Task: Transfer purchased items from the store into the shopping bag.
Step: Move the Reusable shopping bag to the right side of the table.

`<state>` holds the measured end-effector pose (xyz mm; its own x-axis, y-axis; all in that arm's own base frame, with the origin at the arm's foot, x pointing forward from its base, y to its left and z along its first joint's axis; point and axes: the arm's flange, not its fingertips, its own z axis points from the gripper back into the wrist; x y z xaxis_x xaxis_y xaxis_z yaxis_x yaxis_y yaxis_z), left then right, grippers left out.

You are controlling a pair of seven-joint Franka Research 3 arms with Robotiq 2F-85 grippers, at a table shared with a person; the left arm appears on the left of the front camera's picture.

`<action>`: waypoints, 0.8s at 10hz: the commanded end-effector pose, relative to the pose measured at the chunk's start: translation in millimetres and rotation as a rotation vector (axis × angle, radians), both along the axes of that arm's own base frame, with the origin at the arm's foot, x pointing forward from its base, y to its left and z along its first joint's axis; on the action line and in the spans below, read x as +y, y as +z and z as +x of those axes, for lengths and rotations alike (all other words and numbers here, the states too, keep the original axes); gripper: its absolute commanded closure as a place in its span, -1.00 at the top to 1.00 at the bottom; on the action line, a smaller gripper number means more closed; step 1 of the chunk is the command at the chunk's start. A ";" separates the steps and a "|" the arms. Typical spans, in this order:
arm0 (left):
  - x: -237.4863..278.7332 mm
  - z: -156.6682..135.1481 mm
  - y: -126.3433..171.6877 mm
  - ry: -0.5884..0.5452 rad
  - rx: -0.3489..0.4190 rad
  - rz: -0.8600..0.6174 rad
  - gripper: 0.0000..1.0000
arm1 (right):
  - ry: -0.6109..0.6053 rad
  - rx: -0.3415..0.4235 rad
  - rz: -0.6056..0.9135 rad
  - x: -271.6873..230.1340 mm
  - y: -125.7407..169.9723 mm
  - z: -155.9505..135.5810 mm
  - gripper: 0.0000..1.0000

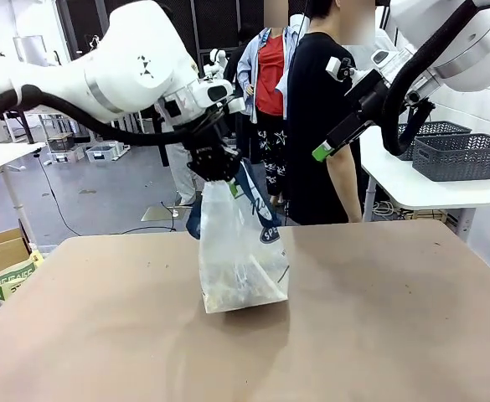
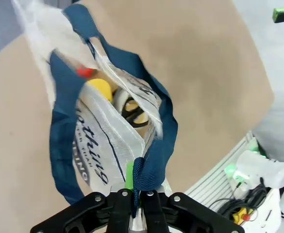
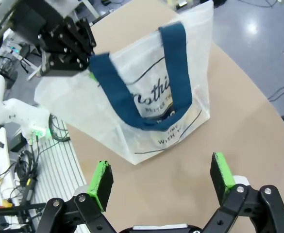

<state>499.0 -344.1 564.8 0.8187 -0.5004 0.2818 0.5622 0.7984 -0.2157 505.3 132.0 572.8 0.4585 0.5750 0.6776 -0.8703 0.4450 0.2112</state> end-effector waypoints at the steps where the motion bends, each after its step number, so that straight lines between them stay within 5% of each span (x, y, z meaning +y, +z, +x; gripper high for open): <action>1: 4.6 20.2 31.0 -0.011 -0.037 0.037 -1.00 | 0.006 0.007 0.000 -0.6 1.6 0.4 1.00; 8: 122.6 34.3 82.9 -0.034 -0.118 0.283 -1.00 | 0.006 0.007 0.000 -0.6 1.6 0.4 1.00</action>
<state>539.0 -233.9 637.6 0.7877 -0.5812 0.2043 0.5898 0.8072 0.0221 505.5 130.8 572.9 0.4596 0.5736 0.6781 -0.8695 0.4463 0.2119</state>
